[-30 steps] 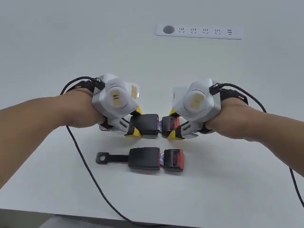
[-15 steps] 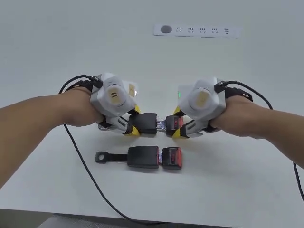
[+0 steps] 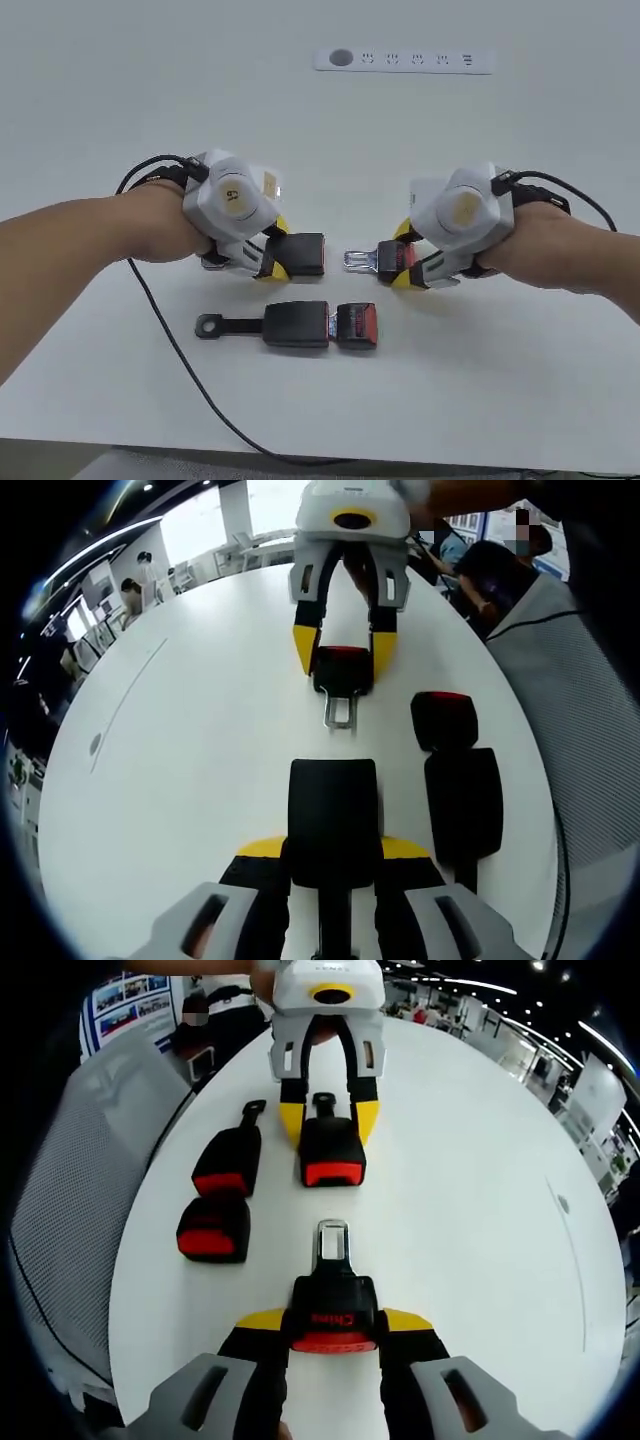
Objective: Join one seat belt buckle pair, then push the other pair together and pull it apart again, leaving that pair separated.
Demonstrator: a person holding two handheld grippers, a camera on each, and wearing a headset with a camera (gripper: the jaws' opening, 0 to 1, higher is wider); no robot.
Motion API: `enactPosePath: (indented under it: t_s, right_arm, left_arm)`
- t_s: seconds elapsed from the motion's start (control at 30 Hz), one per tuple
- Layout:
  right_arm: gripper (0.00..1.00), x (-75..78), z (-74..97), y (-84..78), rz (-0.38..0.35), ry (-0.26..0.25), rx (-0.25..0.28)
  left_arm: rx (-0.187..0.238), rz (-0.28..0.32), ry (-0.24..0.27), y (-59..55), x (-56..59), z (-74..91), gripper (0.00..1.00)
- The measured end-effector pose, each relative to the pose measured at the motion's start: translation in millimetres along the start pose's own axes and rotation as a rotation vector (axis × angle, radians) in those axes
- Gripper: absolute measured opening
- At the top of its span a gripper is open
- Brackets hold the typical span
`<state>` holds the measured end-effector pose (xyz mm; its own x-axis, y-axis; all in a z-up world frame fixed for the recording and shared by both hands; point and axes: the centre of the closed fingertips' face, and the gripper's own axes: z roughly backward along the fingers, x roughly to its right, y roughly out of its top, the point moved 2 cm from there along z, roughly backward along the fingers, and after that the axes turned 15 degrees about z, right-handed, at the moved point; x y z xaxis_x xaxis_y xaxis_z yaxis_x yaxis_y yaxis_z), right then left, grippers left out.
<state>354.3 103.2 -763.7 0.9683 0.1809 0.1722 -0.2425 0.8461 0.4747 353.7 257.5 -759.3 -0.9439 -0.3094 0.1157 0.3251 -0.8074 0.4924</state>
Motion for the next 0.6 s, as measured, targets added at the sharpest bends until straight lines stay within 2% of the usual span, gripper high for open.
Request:
enactPosePath:
  t_s: [0.1,0.2,0.4,0.6]
  right_arm:
    - [0.32,-4.9,11.2,-6.9,-0.009,-0.003,-0.013]
    - [0.32,-5.8,16.6,-24.2,-0.023,-0.006,-0.030]
    - [0.32,-10.8,30.2,-47.4,-0.041,0.000,-0.057]
    - [0.32,-12.2,40.6,-60.0,-0.031,0.011,-0.082]
  left_arm:
    - [0.000,0.000,0.002,0.1,-0.1,0.1,0.32]
    - [0.001,0.001,0.003,-0.8,-1.3,-0.1,0.32]
    - [0.002,0.005,0.003,-0.3,0.4,0.9,0.33]
    - [-0.004,0.000,-0.001,1.1,2.3,1.7,0.33]
